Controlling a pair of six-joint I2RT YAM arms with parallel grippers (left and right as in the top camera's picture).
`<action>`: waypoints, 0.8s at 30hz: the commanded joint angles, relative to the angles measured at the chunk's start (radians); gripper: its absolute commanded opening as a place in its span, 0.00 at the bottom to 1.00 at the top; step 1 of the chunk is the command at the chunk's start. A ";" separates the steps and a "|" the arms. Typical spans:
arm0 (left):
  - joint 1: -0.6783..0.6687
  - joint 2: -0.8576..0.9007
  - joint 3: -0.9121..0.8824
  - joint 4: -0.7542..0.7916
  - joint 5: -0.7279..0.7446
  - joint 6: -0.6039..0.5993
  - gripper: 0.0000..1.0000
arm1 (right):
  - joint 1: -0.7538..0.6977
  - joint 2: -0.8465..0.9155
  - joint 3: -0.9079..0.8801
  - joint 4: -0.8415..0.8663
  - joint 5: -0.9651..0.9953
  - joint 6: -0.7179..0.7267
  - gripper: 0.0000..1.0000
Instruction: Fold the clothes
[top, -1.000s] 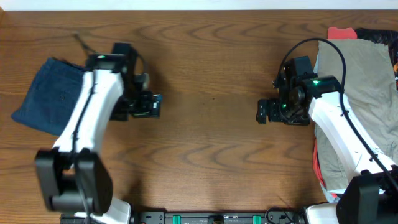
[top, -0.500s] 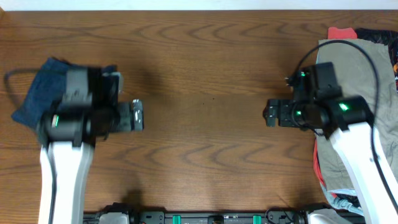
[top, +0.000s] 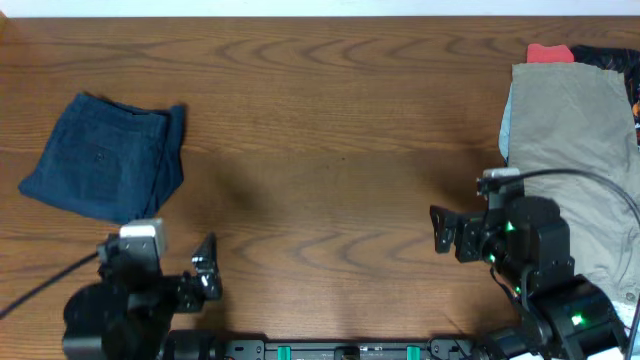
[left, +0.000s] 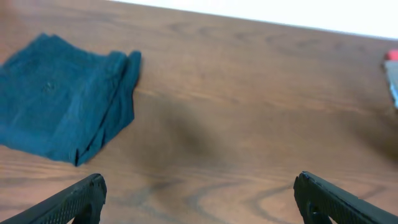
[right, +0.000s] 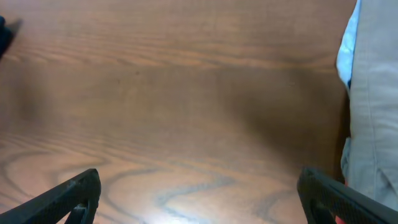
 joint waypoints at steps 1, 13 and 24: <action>0.000 -0.039 -0.009 -0.002 -0.008 -0.015 0.98 | 0.015 -0.011 -0.036 -0.022 0.027 0.014 0.99; 0.000 -0.041 -0.009 -0.002 -0.008 -0.015 0.98 | 0.015 -0.002 -0.042 -0.074 0.019 0.016 0.99; 0.000 -0.041 -0.009 -0.002 -0.008 -0.015 0.98 | 0.015 -0.004 -0.042 -0.080 0.019 0.016 0.99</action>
